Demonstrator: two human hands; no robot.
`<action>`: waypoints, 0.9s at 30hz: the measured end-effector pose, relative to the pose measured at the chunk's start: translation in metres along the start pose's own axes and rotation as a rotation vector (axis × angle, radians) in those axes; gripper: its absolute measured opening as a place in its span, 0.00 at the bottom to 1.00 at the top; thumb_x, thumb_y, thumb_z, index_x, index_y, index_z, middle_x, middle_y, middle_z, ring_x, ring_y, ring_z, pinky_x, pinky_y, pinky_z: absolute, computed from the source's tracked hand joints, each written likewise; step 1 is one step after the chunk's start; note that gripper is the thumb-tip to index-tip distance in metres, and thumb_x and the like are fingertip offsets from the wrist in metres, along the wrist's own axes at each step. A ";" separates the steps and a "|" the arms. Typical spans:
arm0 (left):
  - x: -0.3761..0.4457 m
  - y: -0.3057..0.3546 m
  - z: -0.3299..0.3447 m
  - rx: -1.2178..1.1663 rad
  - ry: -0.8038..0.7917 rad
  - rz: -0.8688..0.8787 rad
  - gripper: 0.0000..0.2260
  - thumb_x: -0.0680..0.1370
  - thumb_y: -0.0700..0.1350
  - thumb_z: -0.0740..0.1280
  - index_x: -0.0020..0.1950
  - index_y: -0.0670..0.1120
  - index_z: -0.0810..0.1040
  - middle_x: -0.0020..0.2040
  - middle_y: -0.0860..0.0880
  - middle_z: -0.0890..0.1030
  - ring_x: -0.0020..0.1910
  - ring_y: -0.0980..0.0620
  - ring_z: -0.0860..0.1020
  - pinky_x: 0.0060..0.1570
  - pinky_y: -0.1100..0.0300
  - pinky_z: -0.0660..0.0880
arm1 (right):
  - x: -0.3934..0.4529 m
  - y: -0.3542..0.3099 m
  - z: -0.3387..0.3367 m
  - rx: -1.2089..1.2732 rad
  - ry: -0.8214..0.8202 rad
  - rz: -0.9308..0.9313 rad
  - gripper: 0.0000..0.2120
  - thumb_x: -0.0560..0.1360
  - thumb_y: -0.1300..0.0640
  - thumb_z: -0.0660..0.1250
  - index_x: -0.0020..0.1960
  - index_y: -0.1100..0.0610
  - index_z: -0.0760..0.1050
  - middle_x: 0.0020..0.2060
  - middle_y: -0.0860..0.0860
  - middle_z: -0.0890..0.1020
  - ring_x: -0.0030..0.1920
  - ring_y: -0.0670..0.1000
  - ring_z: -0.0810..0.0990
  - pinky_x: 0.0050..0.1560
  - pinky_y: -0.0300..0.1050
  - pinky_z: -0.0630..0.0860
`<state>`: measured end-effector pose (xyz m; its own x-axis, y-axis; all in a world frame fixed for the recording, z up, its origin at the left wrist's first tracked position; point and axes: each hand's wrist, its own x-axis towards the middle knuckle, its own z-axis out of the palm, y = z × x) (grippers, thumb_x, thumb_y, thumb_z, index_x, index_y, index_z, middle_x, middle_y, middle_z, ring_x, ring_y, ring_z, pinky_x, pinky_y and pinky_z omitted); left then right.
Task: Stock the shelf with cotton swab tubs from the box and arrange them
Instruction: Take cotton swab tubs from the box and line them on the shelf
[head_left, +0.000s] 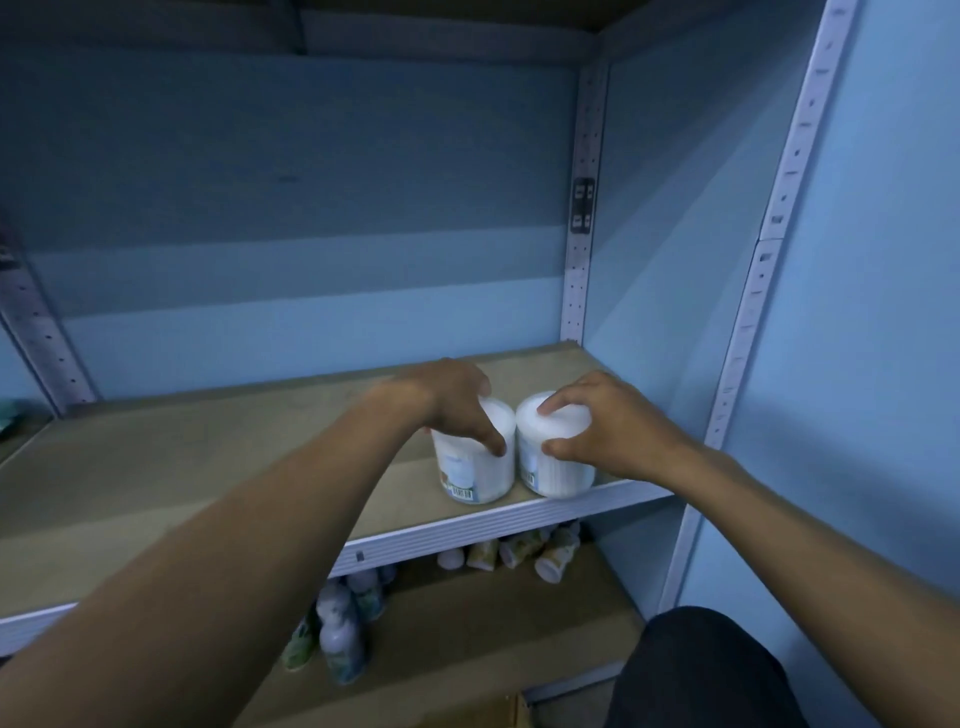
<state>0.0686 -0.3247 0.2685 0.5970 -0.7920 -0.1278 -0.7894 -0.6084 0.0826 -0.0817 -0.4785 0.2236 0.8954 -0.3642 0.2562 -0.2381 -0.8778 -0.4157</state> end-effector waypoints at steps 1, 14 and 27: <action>0.003 0.001 0.003 0.000 0.003 0.005 0.39 0.64 0.65 0.75 0.71 0.52 0.71 0.68 0.52 0.74 0.62 0.49 0.76 0.60 0.53 0.75 | 0.000 0.002 0.002 -0.005 -0.005 0.009 0.20 0.68 0.46 0.77 0.59 0.42 0.80 0.58 0.46 0.74 0.55 0.43 0.72 0.49 0.30 0.61; -0.006 0.001 0.018 -0.068 0.105 0.082 0.34 0.64 0.61 0.78 0.68 0.54 0.73 0.67 0.52 0.71 0.66 0.50 0.70 0.63 0.51 0.71 | -0.005 -0.008 -0.001 -0.157 0.001 0.011 0.25 0.69 0.45 0.77 0.65 0.43 0.78 0.62 0.47 0.78 0.63 0.50 0.74 0.58 0.42 0.71; -0.007 -0.001 0.030 -0.049 0.201 0.089 0.24 0.68 0.51 0.78 0.63 0.56 0.79 0.63 0.52 0.77 0.61 0.50 0.76 0.59 0.54 0.75 | -0.018 -0.031 0.017 -0.477 0.051 -0.003 0.18 0.70 0.60 0.67 0.58 0.50 0.82 0.51 0.56 0.82 0.50 0.61 0.81 0.45 0.50 0.78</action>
<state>0.0611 -0.3171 0.2393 0.5454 -0.8342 0.0818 -0.8355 -0.5331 0.1335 -0.0841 -0.4395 0.2176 0.8798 -0.3654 0.3040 -0.3920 -0.9195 0.0293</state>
